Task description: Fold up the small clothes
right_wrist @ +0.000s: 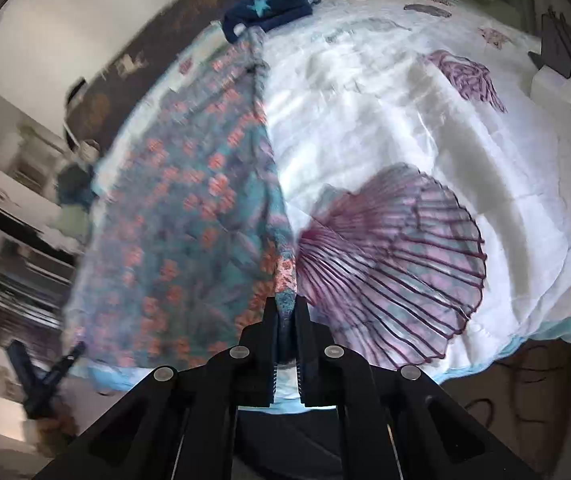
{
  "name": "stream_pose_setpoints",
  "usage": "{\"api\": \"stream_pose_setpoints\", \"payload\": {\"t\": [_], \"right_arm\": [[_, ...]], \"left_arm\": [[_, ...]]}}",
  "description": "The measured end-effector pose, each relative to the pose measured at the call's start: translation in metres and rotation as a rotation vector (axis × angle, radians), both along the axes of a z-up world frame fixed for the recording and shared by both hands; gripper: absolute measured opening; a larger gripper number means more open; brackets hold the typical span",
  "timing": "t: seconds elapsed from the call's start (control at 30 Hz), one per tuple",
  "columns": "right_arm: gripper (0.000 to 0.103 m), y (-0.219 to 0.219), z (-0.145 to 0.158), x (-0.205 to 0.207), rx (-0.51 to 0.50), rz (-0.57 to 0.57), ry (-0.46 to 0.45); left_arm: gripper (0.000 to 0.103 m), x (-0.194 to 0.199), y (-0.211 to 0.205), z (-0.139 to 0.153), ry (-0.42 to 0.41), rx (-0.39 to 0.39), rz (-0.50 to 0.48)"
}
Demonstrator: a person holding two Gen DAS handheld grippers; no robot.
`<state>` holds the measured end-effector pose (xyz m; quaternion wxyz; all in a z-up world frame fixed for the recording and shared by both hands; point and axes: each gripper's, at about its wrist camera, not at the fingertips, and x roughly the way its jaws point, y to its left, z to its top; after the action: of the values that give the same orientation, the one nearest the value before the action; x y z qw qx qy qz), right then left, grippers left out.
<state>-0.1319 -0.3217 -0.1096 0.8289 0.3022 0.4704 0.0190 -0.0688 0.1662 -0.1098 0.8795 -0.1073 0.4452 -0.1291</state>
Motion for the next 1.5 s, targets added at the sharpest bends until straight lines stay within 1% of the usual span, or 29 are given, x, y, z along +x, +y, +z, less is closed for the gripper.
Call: {"api": "stream_pose_setpoints", "payload": {"t": [0.07, 0.1, 0.2, 0.4, 0.5, 0.57, 0.7, 0.77, 0.83, 1.0, 1.13, 1.2, 1.37, 1.4, 1.5], "right_arm": [[0.006, -0.004, 0.01, 0.001, 0.032, 0.008, -0.03], [0.006, -0.007, 0.018, 0.002, 0.06, 0.013, -0.059], [0.006, -0.013, 0.039, 0.009, 0.1, 0.026, -0.131], [0.006, -0.014, 0.08, 0.037, 0.074, 0.058, -0.255], [0.006, -0.018, 0.099, 0.066, 0.078, 0.062, -0.306], [0.006, -0.021, 0.108, 0.084, 0.067, 0.061, -0.325], [0.006, -0.023, 0.133, 0.124, 0.007, 0.059, -0.362], [0.006, -0.023, 0.144, 0.146, -0.028, 0.055, -0.377], [0.006, -0.025, 0.152, 0.173, -0.048, 0.049, -0.383], [0.006, -0.038, 0.152, 0.234, -0.057, 0.012, -0.36], [0.006, -0.048, 0.14, 0.282, -0.054, -0.003, -0.316], [0.006, -0.05, 0.133, 0.304, -0.063, -0.007, -0.297], [0.006, -0.054, 0.113, 0.362, -0.086, -0.01, -0.242], [0.006, -0.055, 0.11, 0.369, -0.086, -0.012, -0.235], [0.006, -0.058, 0.094, 0.401, -0.083, -0.025, -0.207]], "left_arm": [[0.009, 0.004, -0.003, 0.017, -0.04, -0.012, -0.016], [0.009, 0.006, -0.004, 0.022, -0.055, -0.011, -0.021], [0.009, 0.014, -0.007, 0.046, -0.116, -0.008, -0.027], [0.009, 0.04, -0.008, 0.084, -0.231, -0.013, -0.015], [0.009, 0.061, -0.01, 0.098, -0.263, 0.009, -0.002], [0.009, 0.082, -0.015, 0.105, -0.259, 0.039, 0.019], [0.009, 0.125, -0.031, 0.124, -0.286, 0.104, 0.032], [0.009, 0.142, -0.038, 0.131, -0.304, 0.123, 0.031], [0.009, 0.168, -0.046, 0.14, -0.313, 0.141, 0.038], [0.009, 0.231, -0.061, 0.149, -0.302, 0.169, 0.059], [0.009, 0.274, -0.072, 0.144, -0.287, 0.197, 0.066], [0.009, 0.295, -0.076, 0.14, -0.272, 0.21, 0.074], [0.009, 0.355, -0.082, 0.122, -0.209, 0.214, 0.095], [0.009, 0.362, -0.083, 0.119, -0.2, 0.215, 0.098], [0.009, 0.393, -0.083, 0.104, -0.152, 0.199, 0.103]]}}
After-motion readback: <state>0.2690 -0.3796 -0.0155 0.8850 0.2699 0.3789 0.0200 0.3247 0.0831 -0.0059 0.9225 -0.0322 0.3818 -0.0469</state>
